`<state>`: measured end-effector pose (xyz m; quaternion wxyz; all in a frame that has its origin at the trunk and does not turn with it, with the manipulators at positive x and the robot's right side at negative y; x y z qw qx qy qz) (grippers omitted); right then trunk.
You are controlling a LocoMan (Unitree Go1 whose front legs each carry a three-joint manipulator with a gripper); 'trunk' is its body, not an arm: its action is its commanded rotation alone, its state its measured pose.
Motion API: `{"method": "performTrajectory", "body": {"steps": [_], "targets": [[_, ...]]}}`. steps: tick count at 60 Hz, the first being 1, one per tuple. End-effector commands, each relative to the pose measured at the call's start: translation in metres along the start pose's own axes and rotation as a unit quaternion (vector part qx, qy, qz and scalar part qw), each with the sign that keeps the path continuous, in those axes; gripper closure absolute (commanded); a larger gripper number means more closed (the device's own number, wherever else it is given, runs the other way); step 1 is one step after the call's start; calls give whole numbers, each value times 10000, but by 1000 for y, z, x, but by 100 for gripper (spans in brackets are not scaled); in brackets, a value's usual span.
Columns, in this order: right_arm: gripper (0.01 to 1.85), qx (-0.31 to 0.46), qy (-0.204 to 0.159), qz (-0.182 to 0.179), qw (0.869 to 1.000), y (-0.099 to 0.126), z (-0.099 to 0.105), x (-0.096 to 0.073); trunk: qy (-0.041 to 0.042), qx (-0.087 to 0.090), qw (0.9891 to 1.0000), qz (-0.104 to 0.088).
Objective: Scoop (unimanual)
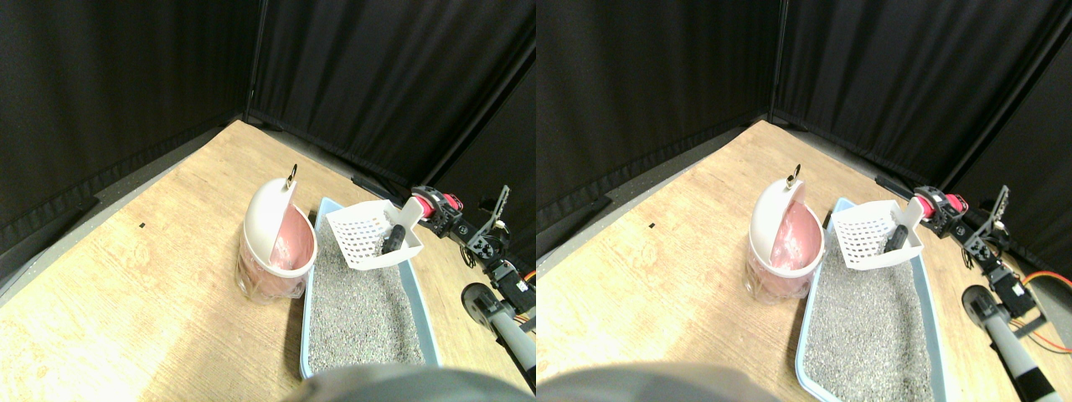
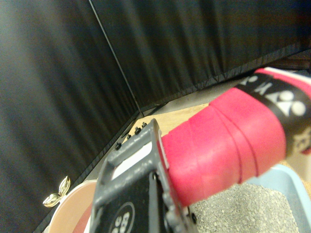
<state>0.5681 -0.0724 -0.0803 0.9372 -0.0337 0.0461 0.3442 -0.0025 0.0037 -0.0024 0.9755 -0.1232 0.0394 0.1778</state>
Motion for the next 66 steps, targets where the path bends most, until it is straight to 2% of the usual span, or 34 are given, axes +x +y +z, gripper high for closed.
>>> {"method": "performTrajectory", "body": {"steps": [1, 19, 32, 47, 61, 66], "targets": [[181, -72, -112, 20, 9999, 5, 7, 5, 28, 40, 9999, 101], [181, -355, 140, -12, 9993, 11, 5, 15, 9, -20, 9999, 136], [181, -570, 107, -31, 9983, 14, 6, 18, -4, -49, 9999, 148], [181, -631, 312, -101, 9975, 19, 12, 22, -3, -80, 9998, 167], [181, -870, 181, 14, 9960, 21, 13, 23, 21, -74, 9998, 157], [181, -928, 263, -53, 9953, 25, 15, 21, 22, -76, 9998, 158]]}}
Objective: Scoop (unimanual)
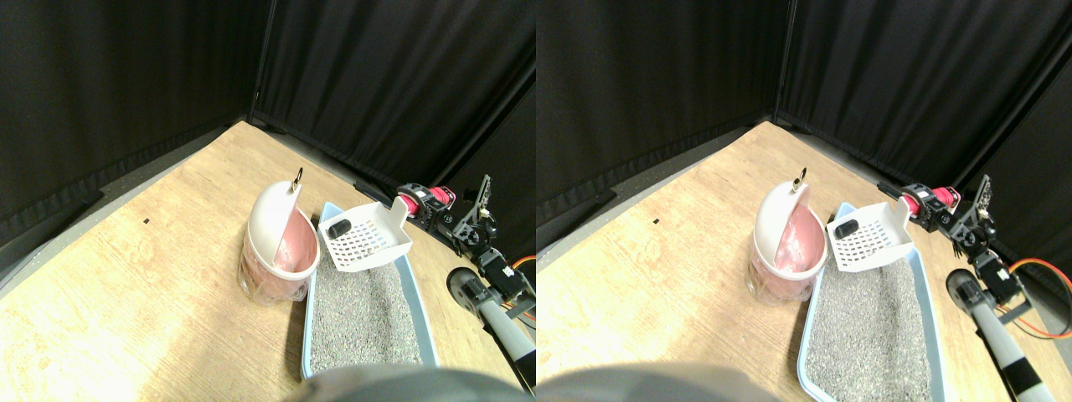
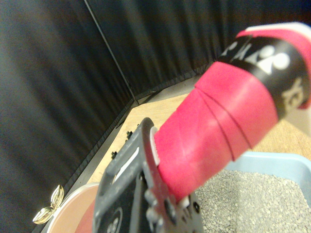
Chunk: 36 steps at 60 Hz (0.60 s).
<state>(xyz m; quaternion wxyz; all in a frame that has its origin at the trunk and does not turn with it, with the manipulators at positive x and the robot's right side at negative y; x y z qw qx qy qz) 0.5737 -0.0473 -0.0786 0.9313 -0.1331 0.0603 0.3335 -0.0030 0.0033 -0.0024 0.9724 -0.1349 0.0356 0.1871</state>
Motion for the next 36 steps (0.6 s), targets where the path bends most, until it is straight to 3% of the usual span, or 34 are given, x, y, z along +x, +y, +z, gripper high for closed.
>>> {"method": "performTrajectory", "body": {"steps": [1, 36], "targets": [[181, -50, -173, 60, 9998, 9, 14, -1, 52, 60, 9999, 67], [181, -383, 259, 76, 9989, 20, 23, 5, 47, 38, 10000, 53]]}}
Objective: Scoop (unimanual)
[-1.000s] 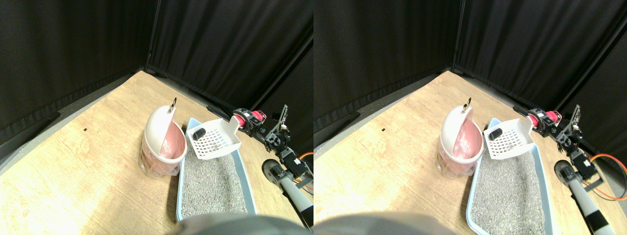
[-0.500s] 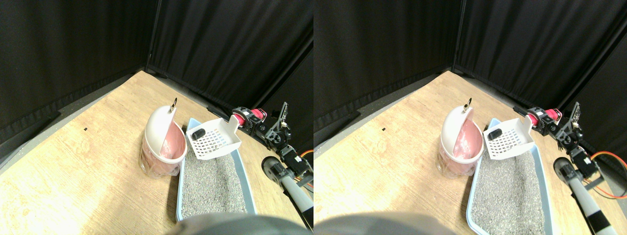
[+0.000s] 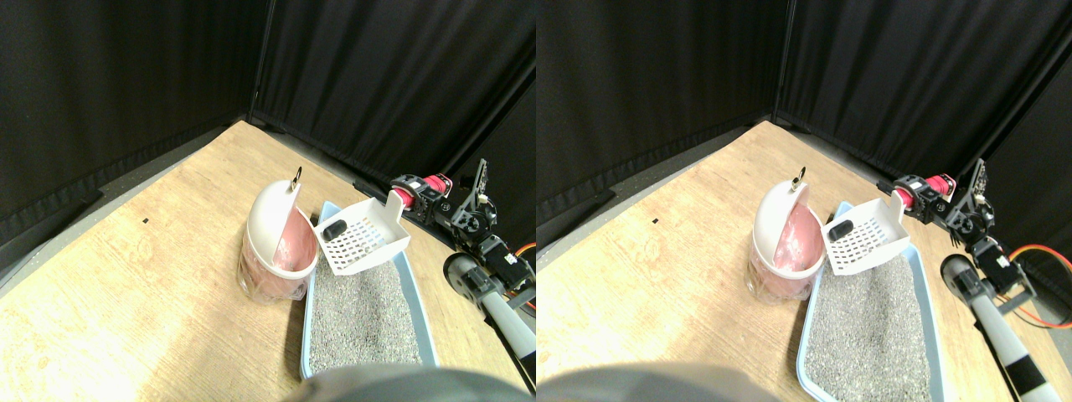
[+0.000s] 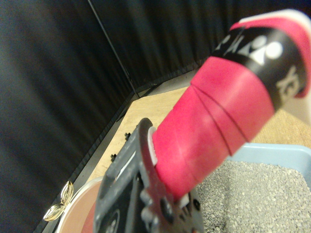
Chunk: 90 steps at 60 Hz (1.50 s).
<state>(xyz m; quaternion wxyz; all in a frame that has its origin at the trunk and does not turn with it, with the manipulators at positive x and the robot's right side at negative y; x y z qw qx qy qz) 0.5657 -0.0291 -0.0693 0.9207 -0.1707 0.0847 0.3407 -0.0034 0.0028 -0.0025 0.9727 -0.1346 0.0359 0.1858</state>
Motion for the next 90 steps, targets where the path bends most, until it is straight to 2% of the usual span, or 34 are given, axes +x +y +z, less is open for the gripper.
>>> {"method": "performTrajectory", "body": {"steps": [1, 22, 38, 55, 70, 90], "targets": [[181, -95, -88, -42, 9999, 2, 10, 1, 46, 29, 10000, 68], [181, -415, 170, -187, 9988, 1, 15, 6, 74, 48, 9999, 71], [181, -516, 71, -188, 9985, -2, 16, 6, 86, 51, 9999, 61], [181, -490, -194, -32, 9986, -2, 16, 3, 76, 51, 9999, 52], [181, -210, -210, 41, 9996, 0, 19, 0, 60, 48, 10000, 34], [177, -554, -194, -15, 9983, 7, 24, 2, 22, 55, 10000, 25]]}}
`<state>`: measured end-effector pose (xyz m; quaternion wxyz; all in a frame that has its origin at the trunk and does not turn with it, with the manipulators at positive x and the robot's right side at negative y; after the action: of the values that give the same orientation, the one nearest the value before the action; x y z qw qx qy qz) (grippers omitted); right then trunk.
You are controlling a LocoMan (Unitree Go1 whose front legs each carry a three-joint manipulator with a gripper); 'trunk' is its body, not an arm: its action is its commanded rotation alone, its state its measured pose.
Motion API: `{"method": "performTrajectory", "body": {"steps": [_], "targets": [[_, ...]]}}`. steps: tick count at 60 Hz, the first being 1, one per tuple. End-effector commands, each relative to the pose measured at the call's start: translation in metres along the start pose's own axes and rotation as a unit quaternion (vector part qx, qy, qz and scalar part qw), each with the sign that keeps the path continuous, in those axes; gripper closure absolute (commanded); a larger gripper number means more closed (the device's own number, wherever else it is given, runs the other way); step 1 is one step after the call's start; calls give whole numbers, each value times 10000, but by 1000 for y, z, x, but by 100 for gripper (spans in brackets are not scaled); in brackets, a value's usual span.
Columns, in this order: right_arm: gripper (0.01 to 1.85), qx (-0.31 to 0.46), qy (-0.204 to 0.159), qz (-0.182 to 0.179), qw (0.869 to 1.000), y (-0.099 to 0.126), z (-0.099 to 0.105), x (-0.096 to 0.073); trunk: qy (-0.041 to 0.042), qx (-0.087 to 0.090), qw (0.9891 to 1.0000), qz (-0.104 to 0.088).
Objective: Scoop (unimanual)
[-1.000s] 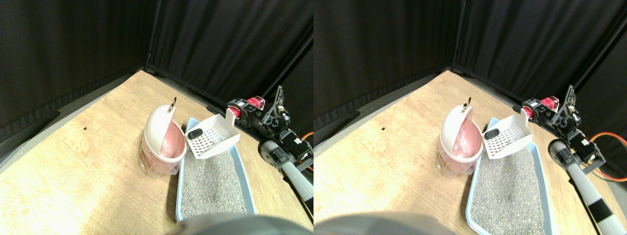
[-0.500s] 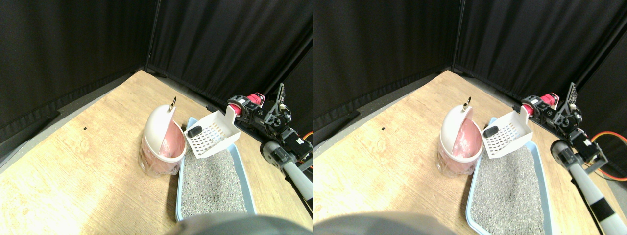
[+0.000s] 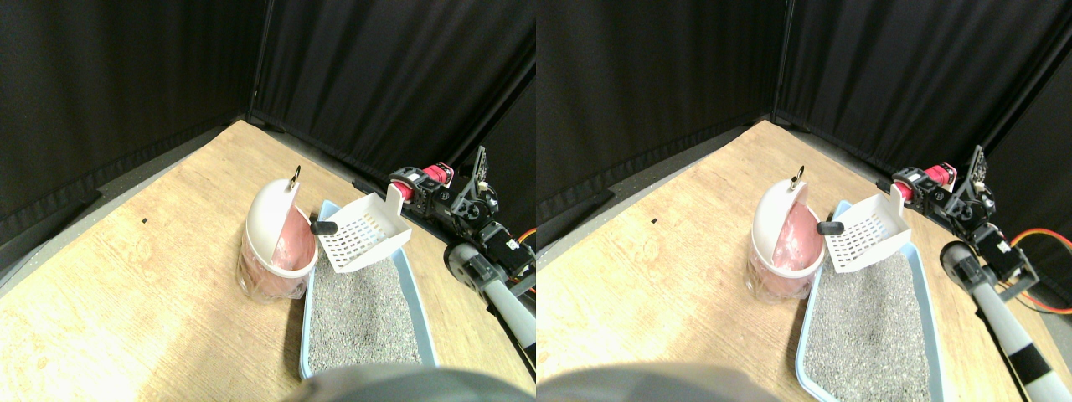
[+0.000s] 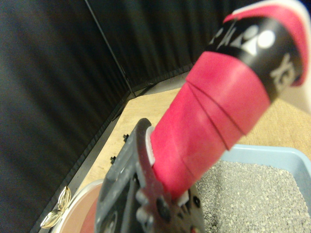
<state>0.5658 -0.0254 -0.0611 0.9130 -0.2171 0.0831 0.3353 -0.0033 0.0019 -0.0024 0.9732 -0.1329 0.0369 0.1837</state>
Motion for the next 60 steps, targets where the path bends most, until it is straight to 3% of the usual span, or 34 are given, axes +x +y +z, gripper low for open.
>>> {"method": "performTrajectory", "body": {"steps": [1, 9, 35, 48, 52, 60], "targets": [[174, -151, -361, 29, 9992, 6, 16, 1, 14, 36, 10000, 44], [167, -299, -374, -33, 9988, 8, 20, -1, -8, 29, 10000, 35], [173, -403, -295, -72, 9987, 11, 25, -7, -13, 1, 10000, 11], [172, -197, -443, -190, 9986, 6, 19, -7, -11, 5, 10000, 12], [181, 184, -555, -339, 9977, 0, 13, -10, 6, 73, 9999, -69], [181, 535, -860, -532, 9934, -13, -3, -13, 32, 168, 9997, -200]]}}
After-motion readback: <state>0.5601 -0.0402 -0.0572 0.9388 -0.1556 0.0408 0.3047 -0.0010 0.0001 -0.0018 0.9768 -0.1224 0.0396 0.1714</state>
